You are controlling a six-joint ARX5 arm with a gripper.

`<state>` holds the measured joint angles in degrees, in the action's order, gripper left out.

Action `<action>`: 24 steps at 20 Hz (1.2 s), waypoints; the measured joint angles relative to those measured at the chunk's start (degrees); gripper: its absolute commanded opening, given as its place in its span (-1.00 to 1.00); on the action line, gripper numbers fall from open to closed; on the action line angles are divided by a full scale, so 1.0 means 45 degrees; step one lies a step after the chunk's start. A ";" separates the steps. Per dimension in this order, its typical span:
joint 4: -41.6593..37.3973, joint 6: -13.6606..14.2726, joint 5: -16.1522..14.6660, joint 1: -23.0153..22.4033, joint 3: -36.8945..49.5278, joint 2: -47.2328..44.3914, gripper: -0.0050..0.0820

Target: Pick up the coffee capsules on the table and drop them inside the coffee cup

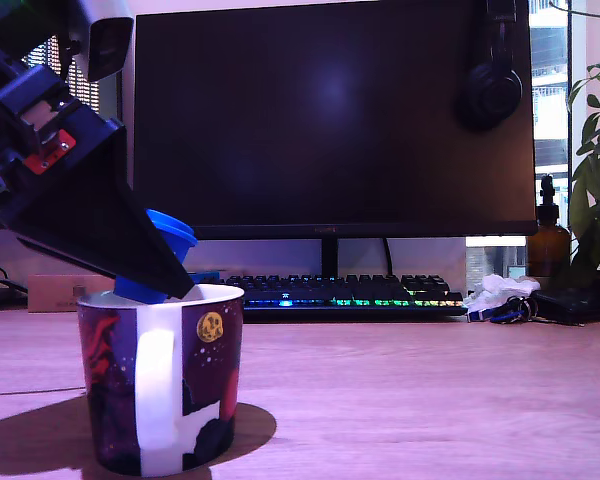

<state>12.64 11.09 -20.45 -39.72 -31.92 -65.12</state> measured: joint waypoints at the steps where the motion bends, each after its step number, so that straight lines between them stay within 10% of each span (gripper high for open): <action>1: 0.0005 0.0005 0.0000 0.0000 0.0000 0.0000 -0.63; 6: 0.0005 0.0000 0.0000 0.0000 0.0000 0.0000 -0.60; 11: 0.0005 0.0000 -0.0005 0.0000 0.0000 0.0000 0.21; 24: -0.0044 0.0000 -0.0005 0.0000 0.0000 0.0000 -0.15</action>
<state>12.45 11.09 -20.47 -39.72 -31.92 -65.12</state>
